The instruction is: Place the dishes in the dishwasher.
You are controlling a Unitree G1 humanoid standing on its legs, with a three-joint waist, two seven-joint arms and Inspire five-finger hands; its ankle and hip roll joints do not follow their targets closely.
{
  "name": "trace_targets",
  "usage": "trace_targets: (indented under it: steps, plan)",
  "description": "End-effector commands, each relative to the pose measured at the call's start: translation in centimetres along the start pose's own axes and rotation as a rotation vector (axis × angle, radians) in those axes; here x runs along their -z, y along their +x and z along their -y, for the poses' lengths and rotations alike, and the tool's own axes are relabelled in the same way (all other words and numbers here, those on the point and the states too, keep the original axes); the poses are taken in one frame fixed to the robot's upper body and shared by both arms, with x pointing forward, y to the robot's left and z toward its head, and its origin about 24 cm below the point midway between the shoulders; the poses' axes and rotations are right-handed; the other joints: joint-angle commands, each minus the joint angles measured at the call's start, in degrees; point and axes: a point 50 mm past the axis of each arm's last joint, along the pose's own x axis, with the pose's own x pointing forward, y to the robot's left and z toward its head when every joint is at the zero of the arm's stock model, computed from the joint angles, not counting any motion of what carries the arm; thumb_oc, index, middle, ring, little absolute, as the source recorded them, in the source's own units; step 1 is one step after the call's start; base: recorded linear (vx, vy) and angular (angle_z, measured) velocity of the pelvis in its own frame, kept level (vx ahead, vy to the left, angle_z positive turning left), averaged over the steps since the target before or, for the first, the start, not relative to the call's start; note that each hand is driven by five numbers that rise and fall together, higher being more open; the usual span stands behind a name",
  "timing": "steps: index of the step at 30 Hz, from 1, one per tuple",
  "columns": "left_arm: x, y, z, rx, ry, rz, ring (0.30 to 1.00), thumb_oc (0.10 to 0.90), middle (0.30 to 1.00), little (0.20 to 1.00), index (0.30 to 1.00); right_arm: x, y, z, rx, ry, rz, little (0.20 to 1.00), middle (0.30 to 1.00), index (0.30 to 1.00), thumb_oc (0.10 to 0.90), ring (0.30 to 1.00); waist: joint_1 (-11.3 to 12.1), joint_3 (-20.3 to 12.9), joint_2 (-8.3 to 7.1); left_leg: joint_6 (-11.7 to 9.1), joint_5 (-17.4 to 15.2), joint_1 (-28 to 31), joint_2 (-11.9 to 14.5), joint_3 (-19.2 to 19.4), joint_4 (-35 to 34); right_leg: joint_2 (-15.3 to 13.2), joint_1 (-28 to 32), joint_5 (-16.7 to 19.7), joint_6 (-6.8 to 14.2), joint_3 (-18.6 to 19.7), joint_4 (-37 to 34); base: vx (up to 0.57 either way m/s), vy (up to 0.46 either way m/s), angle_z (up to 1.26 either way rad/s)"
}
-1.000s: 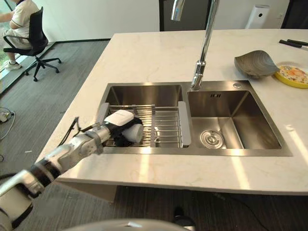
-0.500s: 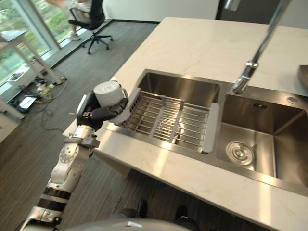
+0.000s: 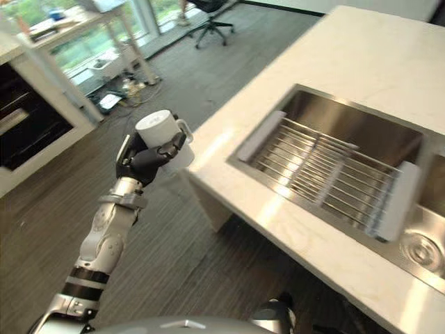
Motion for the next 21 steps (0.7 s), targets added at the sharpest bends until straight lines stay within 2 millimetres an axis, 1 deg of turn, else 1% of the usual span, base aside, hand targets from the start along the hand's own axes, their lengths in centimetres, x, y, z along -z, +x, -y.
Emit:
trace_targets:
  steps: [1, 2, 3, 4, 5, 6, 7, 8, 9, 10, 11, 12, 13, 14, 15, 16, 17, 18, 19, 20, 21]
  plan:
    - [-6.2, -0.1, -0.1, 0.068, 0.156, 0.262, 0.3, 0.4, 0.3, 0.3, 0.3, -1.1, 0.3, -1.0, -0.017, -0.002, 0.018, 0.9, 0.9, 0.9, 0.8, 0.9, 1.79, -4.34, -0.67, -4.58, -5.36, 5.01, 7.03, -0.83, 4.46, 2.21, -4.16, 4.04, 2.9, -1.76, -14.79, -0.1, 0.323, 0.99]
    - [-6.2, -0.2, -0.1, 0.067, 0.157, 0.261, 0.3, 0.4, 0.3, 0.3, 0.3, -1.1, 0.3, -0.9, -0.016, -0.003, 0.017, 0.9, 0.9, 0.9, 0.8, 0.9, 1.76, -4.3, -0.67, -4.37, -5.8, 5.04, 6.91, -0.81, 4.74, 2.0, -4.07, 4.18, 3.13, -1.74, -14.69, -0.11, 0.391, 1.07]
    - [-6.2, -0.5, -0.4, 0.066, 0.203, 0.248, 0.3, 0.4, 0.3, 0.3, 0.3, -1.2, 0.2, -0.7, -0.011, -0.021, 0.013, 0.9, 0.9, 0.9, 0.8, 0.9, 2.21, -4.21, -0.78, -3.59, -10.35, 5.22, 6.15, -0.83, 4.46, 0.33, -4.35, 4.98, 4.16, -1.56, -14.41, -0.1, 0.424, 0.87]
    - [-6.1, -0.7, -0.4, 0.071, 0.227, 0.237, 0.3, 0.4, 0.3, 0.3, 0.3, -1.5, 0.3, -0.8, -0.014, -0.031, 0.014, 0.9, 0.9, 0.9, 0.8, 0.9, 2.47, -3.91, -1.35, -1.86, -14.24, 4.82, 4.46, -1.06, 5.15, -1.47, -4.5, 6.08, 5.28, -0.26, -13.32, -0.17, 0.587, 0.61]
    - [-5.9, -0.8, -0.5, 0.077, 0.267, 0.213, 0.3, 0.4, 0.3, 0.3, 0.3, -1.8, 0.3, -0.9, -0.02, -0.038, 0.022, 0.9, 0.9, 0.9, 0.8, 0.9, 3.37, -3.2, -2.08, -0.76, -17.1, 4.25, 2.94, -1.69, 5.82, -3.57, -4.77, 6.92, 6.41, 0.48, -11.77, -0.18, 0.507, 0.6]
    - [-6.1, -0.8, -0.7, 0.08, 0.324, 0.213, 0.3, 0.4, 0.3, 0.3, 0.3, -1.9, 0.3, -1.0, -0.023, -0.028, 0.031, 0.9, 0.9, 0.9, 0.8, 0.9, 3.96, -2.52, -2.88, -0.1, -19.04, 3.55, 1.71, -2.74, 6.58, -5.48, -5.18, 7.27, 7.24, 1.69, -9.67, -0.22, 0.443, 0.48]
    - [-6.4, -0.7, -0.7, 0.092, 0.378, 0.211, 0.3, 0.4, 0.3, 0.3, 0.3, -2.1, 0.3, -1.4, -0.037, -0.018, 0.043, 0.9, 0.9, 0.9, 0.8, 0.9, 3.89, -1.76, -3.5, 0.42, -20.66, 2.63, 0.83, -4.75, 7.48, -6.24, -6.08, 7.82, 7.74, 5.41, -7.52, -0.15, 0.267, 0.61]
    - [-6.4, -0.6, -0.7, 0.093, 0.38, 0.211, 0.3, 0.4, 0.3, 0.3, 0.3, -2.1, 0.3, -1.4, -0.038, -0.017, 0.044, 0.9, 0.9, 0.9, 0.8, 0.9, 3.86, -1.8, -3.78, 0.55, -20.72, 2.35, 0.57, -4.87, 7.71, -6.6, -6.29, 7.79, 7.77, 5.44, -7.32, -0.14, 0.337, 0.96]
    - [-6.5, -0.3, -0.2, 0.118, 0.442, 0.215, 0.3, 0.4, 0.3, 0.3, 0.3, -3.4, 0.4, -2.4, -0.069, 0.018, 0.094, 0.9, 0.9, 0.9, 0.8, 0.9, 2.31, -0.95, -6.18, 2.54, -21.12, -0.54, -2.95, -9.23, 8.48, -5.51, -9.6, 10.64, 7.65, 20.82, -4.86, -0.04, 0.321, 1.02]
    - [-6.5, -0.2, 0.0, 0.13, 0.459, 0.219, 0.3, 0.4, 0.3, 0.3, 0.3, -4.1, 0.4, -2.3, -0.069, 0.048, 0.114, 0.9, 0.9, 0.9, 0.8, 0.9, 1.74, -0.63, -5.96, 3.35, -20.89, -0.93, -3.76, -11.48, 8.17, -2.06, -9.79, 9.82, 7.79, 28.67, -3.99, -0.03, 0.439, 1.67]
    - [-6.4, 0.1, 0.3, 0.144, 0.494, 0.212, 0.3, 0.4, 0.3, 0.3, 0.3, -4.4, 0.4, -2.5, -0.078, 0.066, 0.13, 0.9, 0.9, 0.9, 0.8, 0.9, 1.53, -0.52, -6.28, 4.15, -20.1, -1.41, -5.17, -14.16, 7.54, 1.36, -9.81, 7.86, 7.47, 34.24, -3.18, 0.03, 0.344, 1.42]
    - [-6.4, 0.3, 0.6, 0.166, 0.529, 0.212, 0.3, 0.4, 0.3, 0.3, 0.3, -4.7, 0.4, -2.8, -0.088, 0.076, 0.148, 0.9, 0.9, 0.9, 0.8, 0.9, 1.43, -0.44, -6.89, 4.78, -18.82, -2.23, -6.67, -17.22, 6.63, 4.42, -9.05, 4.73, 6.85, 36.74, -2.96, -0.01, 0.305, 2.22]
    - [-6.2, 0.5, 1.2, 0.198, 0.545, 0.203, 0.3, 0.4, 0.3, 0.3, 0.3, -4.6, 0.3, -3.4, -0.103, 0.093, 0.16, 0.9, 0.9, 0.9, 0.8, 0.9, 1.11, -0.51, -7.29, 5.29, -18.05, -3.17, -7.78, -20.7, 5.76, 6.99, -8.03, 1.4, 6.59, 38.0, -1.7, -0.08, 0.267, 1.91]
    - [-5.7, 0.9, 1.9, 0.226, 0.568, 0.193, 0.3, 0.4, 0.3, 0.3, 0.3, -5.5, 0.2, -4.1, -0.127, 0.079, 0.205, 0.9, 0.9, 0.9, 0.8, 0.9, 1.08, -0.32, -8.33, 6.4, -15.98, -5.03, -10.17, -26.6, 4.87, 11.12, -7.59, -1.4, 5.6, 40.6, 2.46, -0.05, 0.148, 2.86]
    - [-5.7, 0.9, 1.9, 0.226, 0.568, 0.193, 0.3, 0.4, 0.3, 0.3, 0.3, -5.5, 0.2, -4.1, -0.127, 0.078, 0.204, 0.9, 0.9, 0.9, 0.8, 0.9, 0.93, -0.45, -8.24, 6.42, -16.31, -4.89, -10.03, -26.73, 4.78, 11.19, -7.5, -1.9, 5.6, 40.4, 2.67, -0.09, 0.128, 3.33]
    - [-5.4, 1.2, 2.3, 0.226, 0.622, 0.193, 0.3, 0.4, 0.3, 0.3, 0.3, -7.4, 0.0, -4.8, -0.147, 0.033, 0.27, 0.9, 0.9, 0.9, 0.8, 0.9, 1.55, 0.1, -9.01, 7.29, -14.46, -6.16, -12.49, -31.06, 4.47, 13.4, -7.31, -2.27, 4.62, 42.64, 4.14, 0.0, 0.04, 3.12]
    - [-5.3, 1.2, 2.3, 0.226, 0.623, 0.192, 0.3, 0.4, 0.3, 0.3, 0.3, -7.4, 0.0, -4.9, -0.147, 0.033, 0.269, 0.9, 0.9, 0.9, 0.8, 0.9, 1.45, -0.05, -8.96, 7.35, -14.74, -6.03, -12.39, -31.12, 4.35, 13.44, -7.23, -2.69, 4.61, 42.49, 4.25, -0.05, 0.043, 2.37]
    - [-5.2, 1.4, 2.7, 0.234, 0.679, 0.201, 0.3, 0.4, 0.3, 0.3, 0.3, -9.0, -0.3, -5.3, -0.154, 0.001, 0.323, 0.9, 0.9, 0.9, 0.8, 0.9, 2.77, 0.15, -9.52, 7.07, -13.66, -6.81, -13.81, -32.75, 4.02, 13.99, -5.3, -4.63, 3.42, 42.69, 1.41, 0.0, -0.001, 1.18]
    - [-5.2, 1.4, 2.7, 0.234, 0.68, 0.201, 0.3, 0.4, 0.3, 0.3, 0.3, -9.0, -0.3, -5.4, -0.154, 0.002, 0.323, 0.9, 0.9, 0.9, 0.8, 0.9, 2.6, 0.27, -9.57, 7.07, -13.64, -6.67, -13.85, -32.95, 4.0, 13.92, -4.98, -4.64, 3.4, 42.47, 1.19, 0.0, -0.002, 1.29]
    - [-4.6, 1.6, 3.9, 0.278, 0.675, 0.202, 0.3, 0.4, 0.3, 0.3, 0.3, -11.4, -0.3, -7.1, -0.103, -0.034, 0.332, 0.9, 0.9, 0.9, 0.8, 0.9, 5.47, -0.44, -8.92, 6.86, -13.46, -7.01, -14.69, -34.22, 3.58, 13.14, -1.74, -6.08, 2.8, 40.05, -2.08, 0.01, 0.007, 0.95]
    - [-4.5, 1.4, 3.6, 0.253, 0.684, 0.199, 0.3, 0.4, 0.3, 0.3, 0.3, -10.7, -0.1, -7.1, -0.095, -0.018, 0.302, 0.9, 0.9, 0.9, 0.8, 0.9, 6.42, -1.24, -8.53, 6.73, -12.41, -7.39, -14.95, -34.62, 2.45, 12.46, -0.01, -6.17, 2.74, 38.37, -4.74, 0.03, 0.01, 0.94]
